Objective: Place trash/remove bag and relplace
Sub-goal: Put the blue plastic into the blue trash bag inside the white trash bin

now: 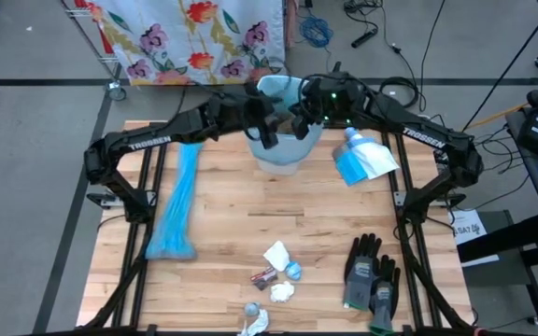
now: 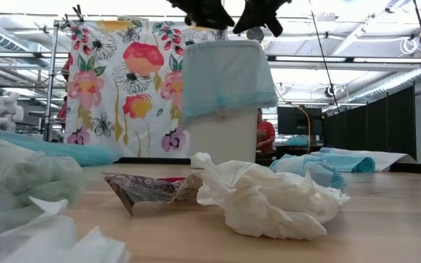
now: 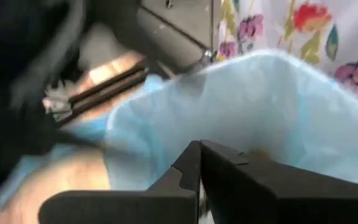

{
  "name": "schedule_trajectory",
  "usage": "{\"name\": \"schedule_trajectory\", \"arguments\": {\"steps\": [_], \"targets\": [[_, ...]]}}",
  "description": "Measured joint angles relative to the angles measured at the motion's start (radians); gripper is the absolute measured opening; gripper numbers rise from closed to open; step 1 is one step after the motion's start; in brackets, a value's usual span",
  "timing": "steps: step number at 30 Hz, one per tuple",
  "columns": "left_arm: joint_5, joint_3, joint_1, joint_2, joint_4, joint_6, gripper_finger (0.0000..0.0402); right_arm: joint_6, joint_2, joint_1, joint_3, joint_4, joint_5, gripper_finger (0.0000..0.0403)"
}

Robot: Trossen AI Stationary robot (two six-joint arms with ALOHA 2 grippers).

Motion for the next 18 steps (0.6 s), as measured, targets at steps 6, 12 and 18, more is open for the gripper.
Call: {"name": "schedule_trajectory", "arguments": {"steps": [6,12,18], "targets": [[0.038,0.001,0.029,-0.081,-0.018,-0.077,0.0242,0.021,-0.014,0.012,0.000,-0.120,0.000,0.0000],[0.031,0.001,0.020,-0.160,-0.201,-0.124,0.0242,0.050,-0.093,0.103,0.000,-0.232,0.087,0.0000],[0.032,0.002,-0.052,-0.203,-0.376,-0.227,0.0242,0.108,-0.146,0.246,0.000,-0.319,0.136,0.0000]]}}
